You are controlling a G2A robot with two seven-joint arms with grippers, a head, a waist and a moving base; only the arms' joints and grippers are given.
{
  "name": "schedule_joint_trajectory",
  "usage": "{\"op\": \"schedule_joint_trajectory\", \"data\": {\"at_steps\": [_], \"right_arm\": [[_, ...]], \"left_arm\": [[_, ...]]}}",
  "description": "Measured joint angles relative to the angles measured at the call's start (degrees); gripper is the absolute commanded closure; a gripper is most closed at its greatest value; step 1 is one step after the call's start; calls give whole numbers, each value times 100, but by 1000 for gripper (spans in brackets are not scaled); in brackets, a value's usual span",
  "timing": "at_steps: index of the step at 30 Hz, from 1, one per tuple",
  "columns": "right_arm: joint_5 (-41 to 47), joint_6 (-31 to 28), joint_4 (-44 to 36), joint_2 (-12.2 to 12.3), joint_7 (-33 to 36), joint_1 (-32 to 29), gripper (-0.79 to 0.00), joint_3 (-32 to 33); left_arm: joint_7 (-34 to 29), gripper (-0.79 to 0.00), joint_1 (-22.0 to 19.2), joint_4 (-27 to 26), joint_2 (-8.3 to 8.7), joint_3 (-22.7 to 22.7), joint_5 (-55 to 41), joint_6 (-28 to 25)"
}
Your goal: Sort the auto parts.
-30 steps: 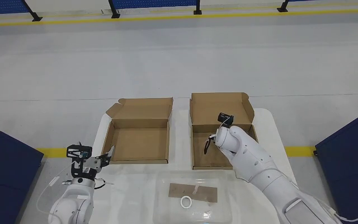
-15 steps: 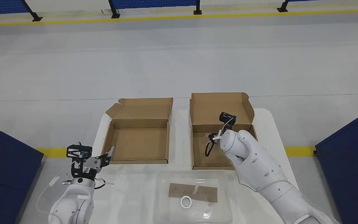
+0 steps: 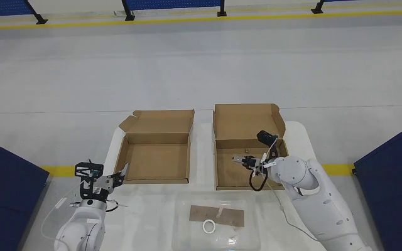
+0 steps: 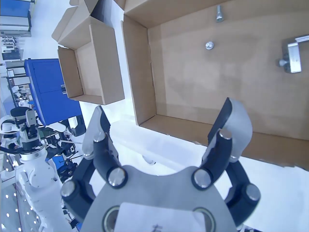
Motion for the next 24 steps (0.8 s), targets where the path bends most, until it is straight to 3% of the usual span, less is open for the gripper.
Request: {"op": "schedule_joint_trajectory", "data": {"at_steps": [11, 14, 24], "right_arm": [[60, -49, -14, -2, -32, -23, -785, 27], [556, -360, -122, 26, 148, -144, -785, 294], [2905, -2232, -127, 258, 2140, -815, -785, 1708]], "left_arm": [[0, -785, 0, 0, 0, 0, 0, 0], [0, -785, 0, 0, 0, 0, 0, 0], [0, -785, 0, 0, 0, 0, 0, 0]]}}
